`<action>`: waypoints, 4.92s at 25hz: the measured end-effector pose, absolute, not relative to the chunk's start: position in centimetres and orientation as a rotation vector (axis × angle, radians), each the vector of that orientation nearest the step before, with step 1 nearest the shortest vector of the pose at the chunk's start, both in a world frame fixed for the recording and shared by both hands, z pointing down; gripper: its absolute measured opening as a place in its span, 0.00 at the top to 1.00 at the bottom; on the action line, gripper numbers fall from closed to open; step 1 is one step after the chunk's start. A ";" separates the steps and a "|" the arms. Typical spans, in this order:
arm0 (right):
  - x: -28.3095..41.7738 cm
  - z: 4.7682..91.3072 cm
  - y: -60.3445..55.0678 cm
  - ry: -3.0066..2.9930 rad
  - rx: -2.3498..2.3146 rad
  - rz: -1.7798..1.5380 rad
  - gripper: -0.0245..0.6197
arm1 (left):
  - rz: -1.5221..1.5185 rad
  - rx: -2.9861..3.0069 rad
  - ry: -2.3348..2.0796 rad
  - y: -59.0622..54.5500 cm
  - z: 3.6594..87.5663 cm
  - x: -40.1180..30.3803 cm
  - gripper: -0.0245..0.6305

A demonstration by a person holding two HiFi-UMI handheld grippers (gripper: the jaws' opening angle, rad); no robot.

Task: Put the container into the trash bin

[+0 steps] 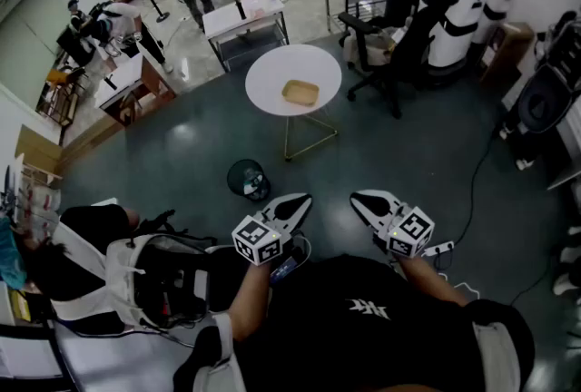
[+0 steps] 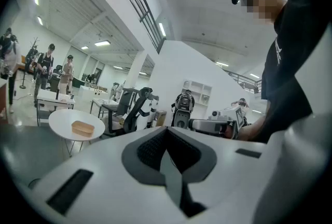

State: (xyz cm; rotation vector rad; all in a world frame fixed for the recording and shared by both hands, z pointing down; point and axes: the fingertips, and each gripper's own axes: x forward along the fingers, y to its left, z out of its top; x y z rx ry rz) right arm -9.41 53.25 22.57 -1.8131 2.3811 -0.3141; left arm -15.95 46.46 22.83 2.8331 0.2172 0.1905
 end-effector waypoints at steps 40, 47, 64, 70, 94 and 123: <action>3.8 24.5 39.8 2.414 -1.801 -0.424 0.90 | 0.192 2.837 0.041 28.5 23.4 -4.9 0.96; 7.2 25.2 34.2 2.361 -1.841 -0.489 0.90 | 0.209 2.826 0.050 22.0 23.2 -2.5 0.96; 12.9 27.9 24.3 2.296 -1.844 -0.614 0.90 | 0.337 2.767 0.033 12.7 26.5 3.1 0.96; 16.3 29.7 19.3 2.301 -1.836 -0.686 0.89 | 0.422 2.760 0.009 8.1 27.2 6.3 0.96; 25.0 43.0 7.2 2.040 -1.746 -1.368 0.76 | 1.082 2.586 -0.048 -6.5 37.5 14.4 0.95; 26.7 57.1 9.2 1.299 -2.084 -1.785 0.76 | 1.398 2.165 0.396 -5.0 55.5 19.4 0.89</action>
